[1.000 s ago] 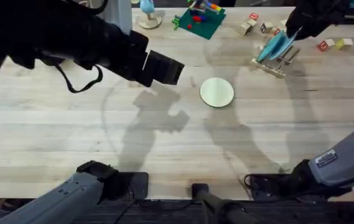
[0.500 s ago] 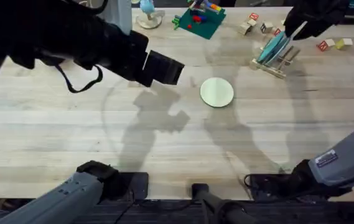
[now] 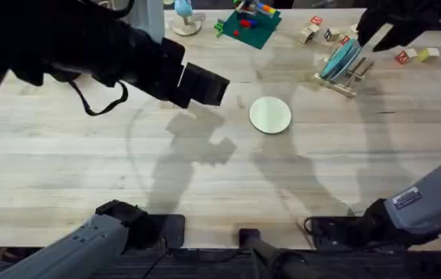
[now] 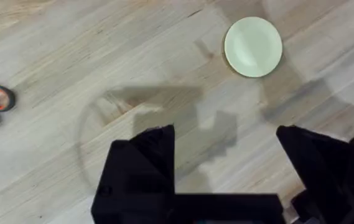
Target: Pick up the plates from the table one by one and place each into a slot on the dish rack.
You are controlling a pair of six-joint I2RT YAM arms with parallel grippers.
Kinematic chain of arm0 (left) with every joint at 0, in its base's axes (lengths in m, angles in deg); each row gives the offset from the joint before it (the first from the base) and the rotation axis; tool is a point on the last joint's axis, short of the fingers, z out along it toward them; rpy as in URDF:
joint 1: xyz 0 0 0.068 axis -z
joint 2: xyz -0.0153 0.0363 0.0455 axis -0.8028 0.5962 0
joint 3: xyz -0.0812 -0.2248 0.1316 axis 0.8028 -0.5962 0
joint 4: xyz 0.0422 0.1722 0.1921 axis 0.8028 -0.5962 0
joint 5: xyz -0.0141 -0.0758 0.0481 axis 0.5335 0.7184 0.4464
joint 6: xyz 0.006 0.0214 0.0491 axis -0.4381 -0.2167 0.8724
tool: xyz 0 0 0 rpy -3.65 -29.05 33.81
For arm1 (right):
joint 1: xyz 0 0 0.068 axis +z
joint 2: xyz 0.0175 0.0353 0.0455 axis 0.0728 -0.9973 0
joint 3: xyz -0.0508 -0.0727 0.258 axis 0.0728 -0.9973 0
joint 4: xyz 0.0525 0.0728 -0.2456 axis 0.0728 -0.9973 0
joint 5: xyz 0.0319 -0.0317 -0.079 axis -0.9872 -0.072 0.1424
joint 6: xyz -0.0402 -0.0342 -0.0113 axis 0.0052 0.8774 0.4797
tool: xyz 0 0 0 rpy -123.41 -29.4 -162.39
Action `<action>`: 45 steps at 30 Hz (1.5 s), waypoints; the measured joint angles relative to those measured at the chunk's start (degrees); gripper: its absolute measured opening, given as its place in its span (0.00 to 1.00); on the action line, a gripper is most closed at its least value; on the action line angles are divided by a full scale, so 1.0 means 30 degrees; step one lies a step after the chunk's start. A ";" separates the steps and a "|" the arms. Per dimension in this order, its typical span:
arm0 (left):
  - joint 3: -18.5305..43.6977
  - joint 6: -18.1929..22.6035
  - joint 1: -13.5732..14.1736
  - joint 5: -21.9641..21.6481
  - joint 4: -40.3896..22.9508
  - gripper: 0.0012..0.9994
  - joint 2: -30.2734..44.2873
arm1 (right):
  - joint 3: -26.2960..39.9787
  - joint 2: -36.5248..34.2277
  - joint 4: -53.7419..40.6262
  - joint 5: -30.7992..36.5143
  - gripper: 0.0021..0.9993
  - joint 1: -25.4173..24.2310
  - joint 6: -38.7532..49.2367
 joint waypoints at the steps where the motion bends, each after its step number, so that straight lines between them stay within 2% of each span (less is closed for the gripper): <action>1: 0.0000 0.0000 -0.0006 0.0000 0.0000 0.99 0.0000 | 0.0142 0.0134 -0.0297 0.0000 0.35 0.0000 0.0095; 5: 0.0000 0.0000 -0.0005 0.0000 0.0000 0.99 0.0000 | 0.0444 0.1371 -0.1593 -0.0005 0.66 0.0000 0.0639; 8: 0.0000 0.0000 0.0000 0.0000 0.0000 0.99 0.0000 | 0.0562 0.2459 -0.2427 -0.0004 0.77 0.0000 0.1025; 10: 0.0000 0.0000 0.0000 0.0000 -0.0007 0.99 0.0000 | 0.0644 0.3120 -0.3044 0.0007 0.96 0.0000 0.1511; 11: 0.0000 0.0000 0.0000 0.0006 -0.0001 0.99 0.0000 | 0.0645 0.3396 -0.3283 -0.0001 0.98 0.0000 0.1642; 16: 0.0000 0.0000 -0.0002 0.0015 -0.0029 0.99 0.0000 | 0.0590 0.4792 -0.4228 -0.0007 0.99 -0.0032 0.2422; 19: 0.0000 0.0000 0.0000 0.0015 -0.0029 0.99 0.0000 | -0.0185 0.6199 -0.4070 -0.0003 1.00 -0.0095 0.2661; 22: 0.0000 0.0000 -0.0004 0.0015 -0.0029 0.99 0.0000 | -0.1874 0.8179 -0.3466 -0.0003 1.00 -0.0109 0.2921; 23: 0.0000 0.0000 0.0000 0.0017 -0.0029 0.99 0.0000 | -0.3854 1.0226 -0.2794 -0.0091 1.00 -0.0109 0.3187; 26: 0.0000 0.0000 0.0000 0.0015 -0.0029 0.99 0.0000 | -0.6036 1.2184 -0.1971 -0.0904 1.00 -0.0109 0.3677; 31: 0.0000 0.0000 0.0000 0.0022 -0.0029 0.99 0.0000 | -0.9230 1.4656 -0.1279 -0.3083 1.00 -0.0109 0.4294; 37: 0.0000 0.0000 0.0000 0.0029 -0.0022 1.00 0.0000 | -1.2102 1.6318 -0.1258 -0.4799 1.00 -0.0109 0.4873; 38: 0.0000 -0.0037 -0.0007 0.0058 -0.0022 0.97 0.0000 | -1.2380 1.6458 -0.1255 -0.4932 1.00 -0.0109 0.5020; 39: 0.0000 -0.0096 -0.0007 0.0137 -0.0013 0.86 0.0000 | -1.2650 1.6578 -0.1277 -0.5059 1.00 -0.0109 0.5179; 44: 0.0000 -0.0027 -0.0007 0.1099 0.0268 0.09 0.0027 | -1.2986 1.6670 -0.1315 -0.5370 1.00 -0.0109 0.5639; 45: 0.0000 -0.0037 0.0000 0.1519 0.0415 0.06 0.0091 | -1.2986 1.6677 -0.1315 -0.5387 1.00 -0.0109 0.5663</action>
